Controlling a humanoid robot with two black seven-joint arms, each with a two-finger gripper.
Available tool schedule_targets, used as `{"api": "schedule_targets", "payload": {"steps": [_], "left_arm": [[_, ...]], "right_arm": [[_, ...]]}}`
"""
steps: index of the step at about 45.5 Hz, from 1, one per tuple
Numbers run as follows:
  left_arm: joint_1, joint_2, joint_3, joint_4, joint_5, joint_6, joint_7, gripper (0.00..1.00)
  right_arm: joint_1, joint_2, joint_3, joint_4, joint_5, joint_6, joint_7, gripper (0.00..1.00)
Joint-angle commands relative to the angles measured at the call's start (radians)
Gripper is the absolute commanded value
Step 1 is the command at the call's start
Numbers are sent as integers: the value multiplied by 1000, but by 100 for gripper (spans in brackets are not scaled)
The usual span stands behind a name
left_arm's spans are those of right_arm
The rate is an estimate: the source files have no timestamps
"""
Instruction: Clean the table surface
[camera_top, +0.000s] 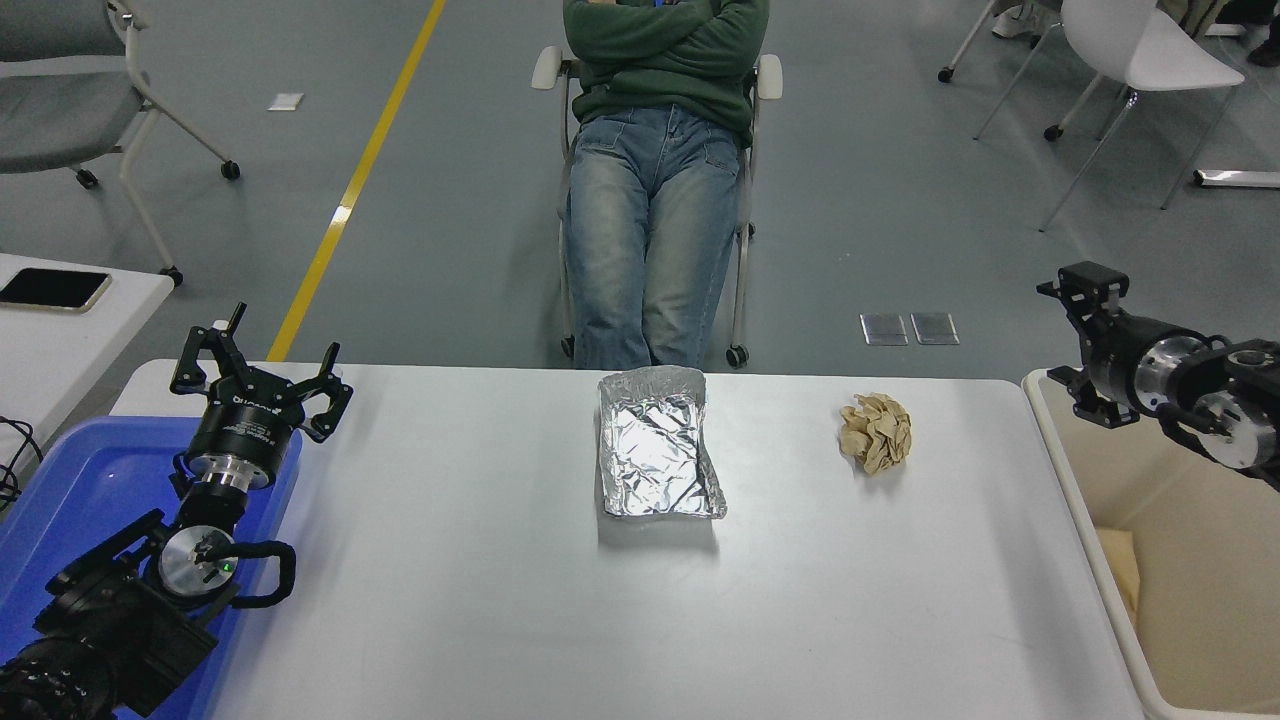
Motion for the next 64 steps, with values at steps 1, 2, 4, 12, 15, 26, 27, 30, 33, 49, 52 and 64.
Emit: {"api": "schedule_targets", "payload": {"steps": [1,2,4,12,15,26,27,30,33,49,52,64], "left_arm": [[0,0,0,0,0,0,0,100],[0,0,0,0,0,0,0,100],[0,0,0,0,0,0,0,100],[0,0,0,0,0,0,0,100],[0,0,0,-1,0,0,0,100],[0,0,0,-1,0,0,0,100],[0,0,0,0,0,0,0,100],[0,0,0,0,0,0,0,100],[0,0,0,0,0,0,0,100],[0,0,0,-1,0,0,0,100],[0,0,0,-1,0,0,0,100],[0,0,0,-1,0,0,0,100]], "right_arm": [[-35,80,81,74,45,-5,95,100],[-38,87,87,82,54,-7,109,100],[-46,104,101,94,67,-8,144,100],[-93,192,155,117,71,-21,257,100],[-119,234,175,117,70,-39,299,100],[-167,374,189,88,51,-84,431,100],[-168,385,190,79,51,-85,437,100],[-176,417,192,45,51,-85,454,100],[-187,448,198,19,51,-84,475,100],[-218,466,178,8,-85,-114,560,100],[-219,466,176,5,-117,-123,560,100],[-233,495,195,7,-114,-117,563,100]]}}
